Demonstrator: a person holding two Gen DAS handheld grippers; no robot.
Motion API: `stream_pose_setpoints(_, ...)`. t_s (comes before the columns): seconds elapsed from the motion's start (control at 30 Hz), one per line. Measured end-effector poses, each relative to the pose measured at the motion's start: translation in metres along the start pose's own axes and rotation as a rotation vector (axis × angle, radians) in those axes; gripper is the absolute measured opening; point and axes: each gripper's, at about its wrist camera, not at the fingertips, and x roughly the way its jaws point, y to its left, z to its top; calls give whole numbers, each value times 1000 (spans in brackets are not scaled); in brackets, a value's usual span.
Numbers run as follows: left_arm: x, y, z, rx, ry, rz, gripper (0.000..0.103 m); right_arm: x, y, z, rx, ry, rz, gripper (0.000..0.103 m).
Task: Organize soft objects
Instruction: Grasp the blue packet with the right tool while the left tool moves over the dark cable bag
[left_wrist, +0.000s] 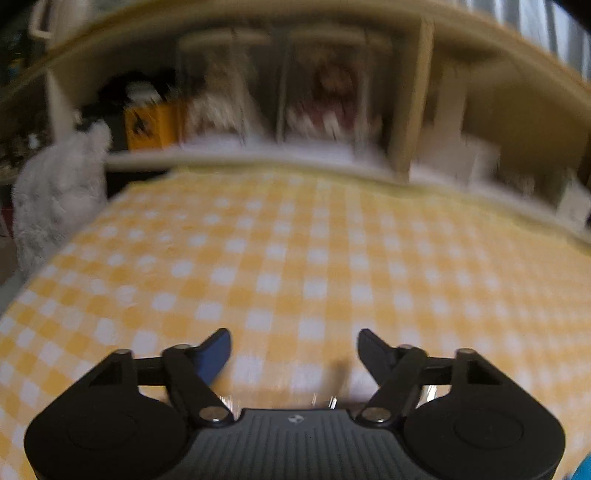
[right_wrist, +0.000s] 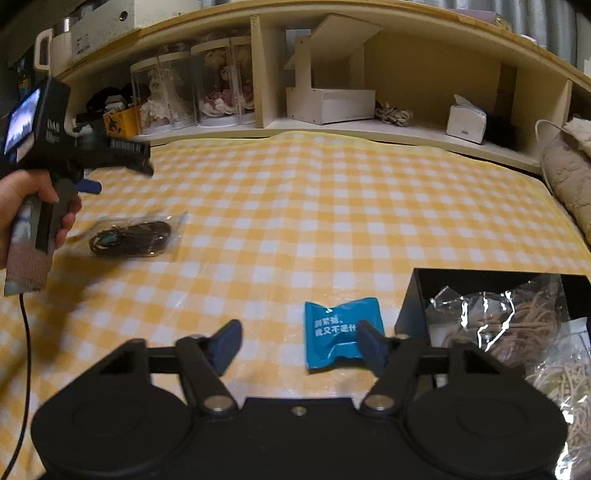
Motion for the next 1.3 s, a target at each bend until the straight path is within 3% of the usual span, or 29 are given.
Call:
stream_pose_setpoints(0.03,6,0,-6,26,38,-5,66,1,0,0,3,-6,-4,61)
stream_pose_setpoints(0.17,-2,-8,-28,203,8,-7,66,7,-1,3,14,-45,-29,61)
stream_pose_setpoints(0.37,-34,-9,-62,326,59,-122,66,28,-6,10,29,-32,-20,58)
stream_pose_setpoints(0.53,-59,-20,-94,485,103,-221,66,45,7,10,-106,-48,-83,60)
stream_pose_setpoints(0.67,-78,-30,-110,593,111,-217,66,55,17,7,-237,-16,-117,62)
stream_pose_setpoints(0.73,-88,-31,-112,602,99,-193,67,57,23,5,-284,9,-126,63)
stream_pose_setpoints(0.8,-99,-30,-110,571,86,-157,67,58,29,2,-333,51,-130,63)
stream_pose_setpoints(0.87,-107,-26,-106,523,88,-127,73,57,32,-1,-321,91,-101,56)
stream_pose_setpoints(0.97,-114,-20,-98,405,124,-78,76,53,36,-4,-327,105,-106,56)
stream_pose_setpoints(1.1,-108,-2,-93,132,235,-64,77,44,33,-8,-266,137,-71,56)
stream_pose_setpoints(1.2,-103,14,-99,-103,314,-64,78,40,30,-10,-209,159,-5,50)
stream_pose_setpoints(1.3,-102,18,-109,-270,329,-48,88,35,33,-11,-207,168,31,50)
